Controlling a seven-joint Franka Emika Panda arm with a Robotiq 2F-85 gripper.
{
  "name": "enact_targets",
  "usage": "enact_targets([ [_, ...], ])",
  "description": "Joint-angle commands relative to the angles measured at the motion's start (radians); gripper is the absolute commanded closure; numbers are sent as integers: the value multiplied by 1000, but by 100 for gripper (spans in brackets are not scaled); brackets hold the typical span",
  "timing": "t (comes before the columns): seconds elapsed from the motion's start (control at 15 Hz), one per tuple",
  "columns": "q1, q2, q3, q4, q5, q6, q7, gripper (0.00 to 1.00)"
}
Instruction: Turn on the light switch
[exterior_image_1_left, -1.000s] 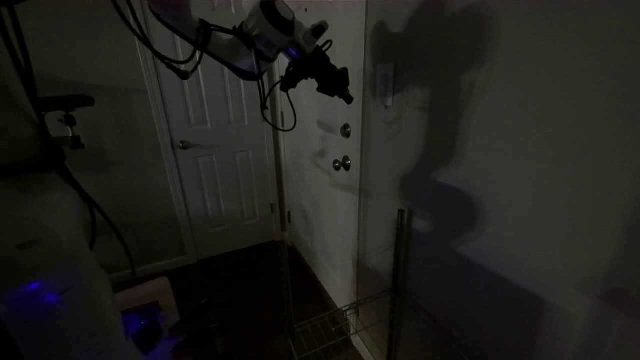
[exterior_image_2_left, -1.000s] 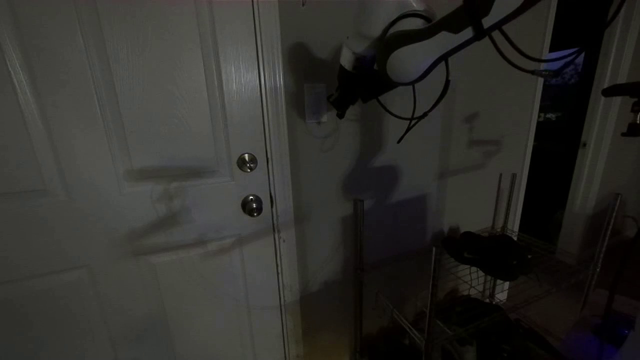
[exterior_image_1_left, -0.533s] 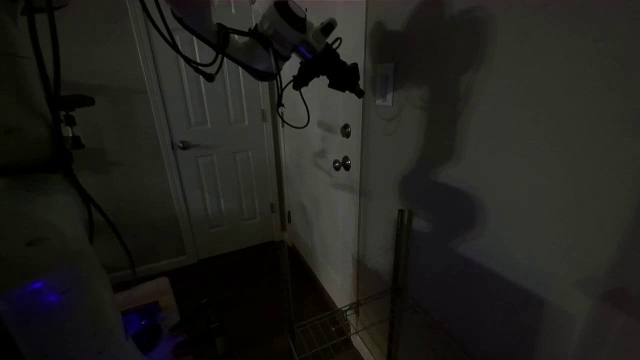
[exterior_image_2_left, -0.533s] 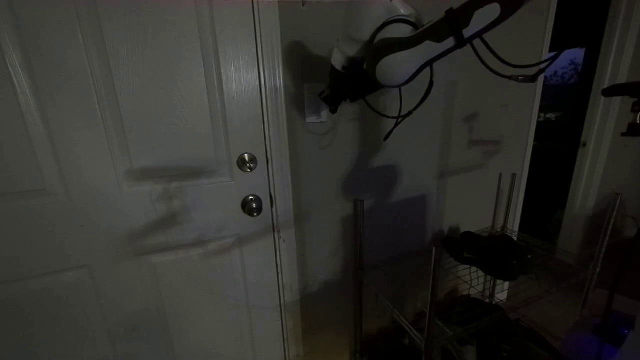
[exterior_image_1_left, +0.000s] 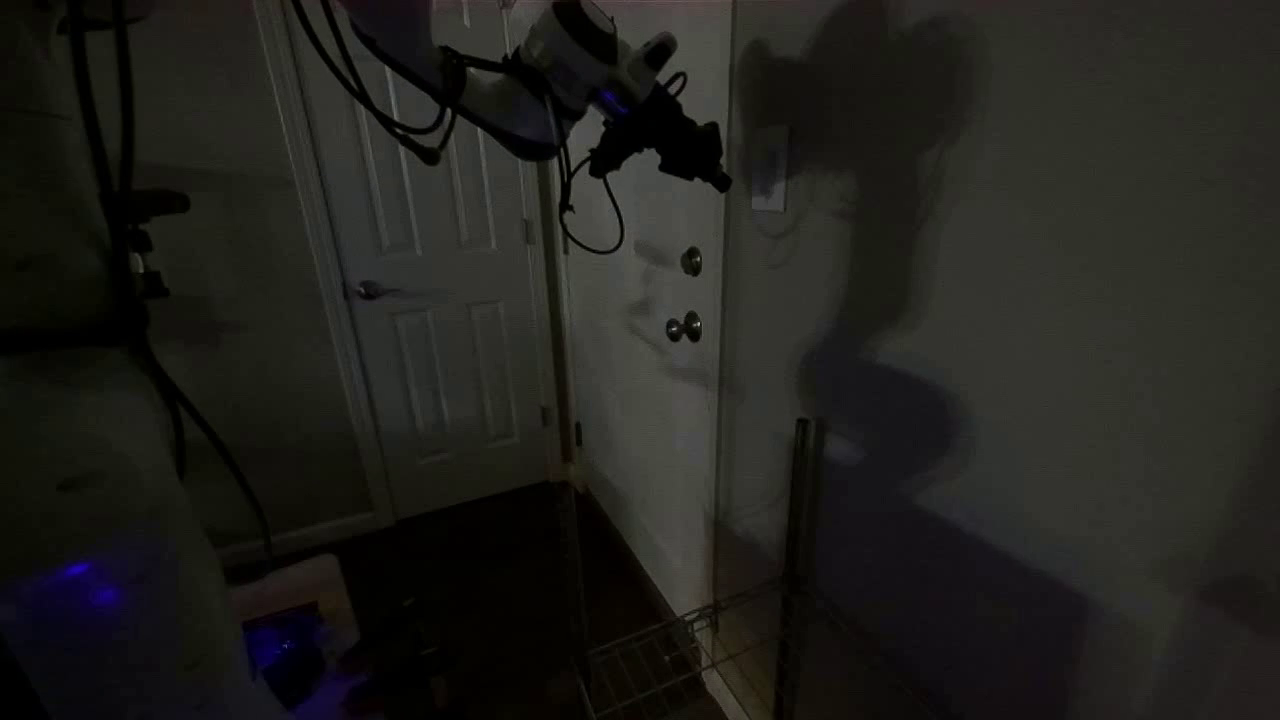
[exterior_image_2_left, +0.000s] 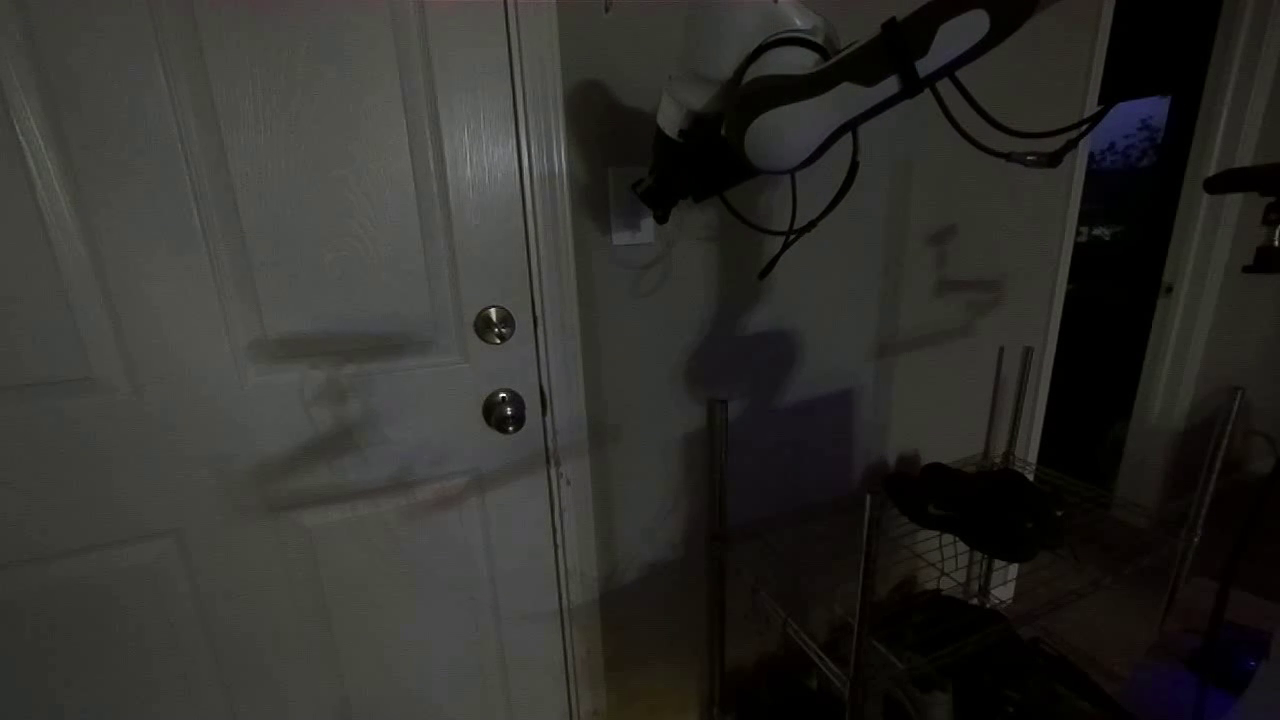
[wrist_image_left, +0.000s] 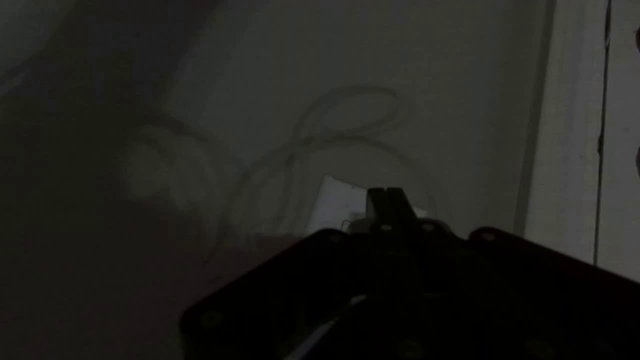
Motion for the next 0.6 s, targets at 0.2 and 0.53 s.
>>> enact_targets([
  [0.2,27,11,-28,14,-12,2,9,98],
  [0.53,42,38,-50,43,-34,4,23,98],
])
